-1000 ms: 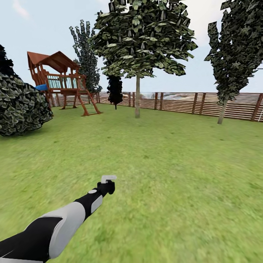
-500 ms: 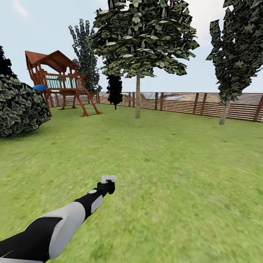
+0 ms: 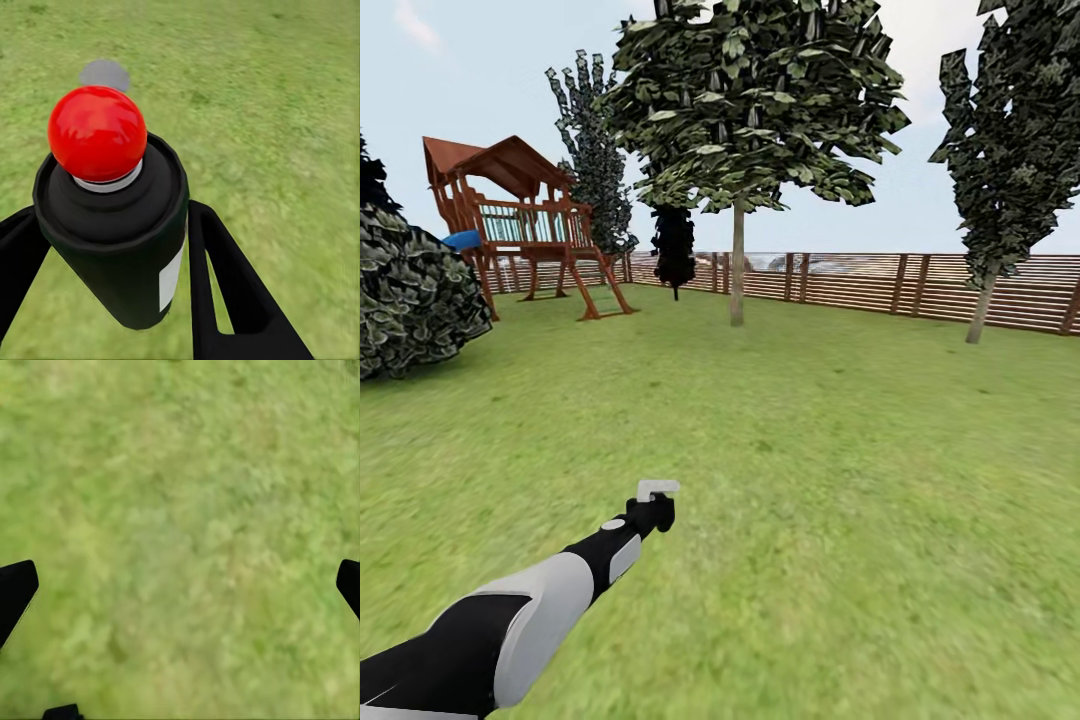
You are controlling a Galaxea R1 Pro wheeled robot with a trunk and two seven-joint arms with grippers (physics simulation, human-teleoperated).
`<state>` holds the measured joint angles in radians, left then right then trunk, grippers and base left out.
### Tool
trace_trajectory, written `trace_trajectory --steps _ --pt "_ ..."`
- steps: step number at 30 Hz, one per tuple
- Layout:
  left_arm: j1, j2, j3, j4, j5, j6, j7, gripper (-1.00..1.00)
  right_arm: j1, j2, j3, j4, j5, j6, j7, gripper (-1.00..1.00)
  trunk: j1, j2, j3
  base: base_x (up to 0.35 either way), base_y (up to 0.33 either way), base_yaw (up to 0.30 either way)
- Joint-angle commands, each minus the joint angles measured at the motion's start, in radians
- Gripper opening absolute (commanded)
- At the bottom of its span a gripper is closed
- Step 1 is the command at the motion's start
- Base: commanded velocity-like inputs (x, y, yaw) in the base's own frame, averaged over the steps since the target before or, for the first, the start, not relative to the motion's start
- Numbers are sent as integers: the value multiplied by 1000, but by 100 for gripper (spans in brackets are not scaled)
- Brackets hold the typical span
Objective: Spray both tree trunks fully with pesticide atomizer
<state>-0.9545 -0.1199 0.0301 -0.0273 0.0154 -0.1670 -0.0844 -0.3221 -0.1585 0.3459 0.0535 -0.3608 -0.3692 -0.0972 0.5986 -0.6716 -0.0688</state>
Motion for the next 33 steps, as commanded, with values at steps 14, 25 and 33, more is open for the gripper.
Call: trace_trajectory --steps 14,25,33 --pt "-1 0 2 1 0 -3 -3 -100 -2 0 8 3 -6 -5 -1 100 1 -1 -2 350 0 0" --pt "-1 0 2 1 0 -2 -3 -100 -2 1 8 3 -6 -5 -1 100 1 -1 -2 350 0 0" --pt "-1 0 2 1 0 -2 -3 -100 -2 1 8 3 -6 -5 -1 100 1 -1 -2 350 0 0"
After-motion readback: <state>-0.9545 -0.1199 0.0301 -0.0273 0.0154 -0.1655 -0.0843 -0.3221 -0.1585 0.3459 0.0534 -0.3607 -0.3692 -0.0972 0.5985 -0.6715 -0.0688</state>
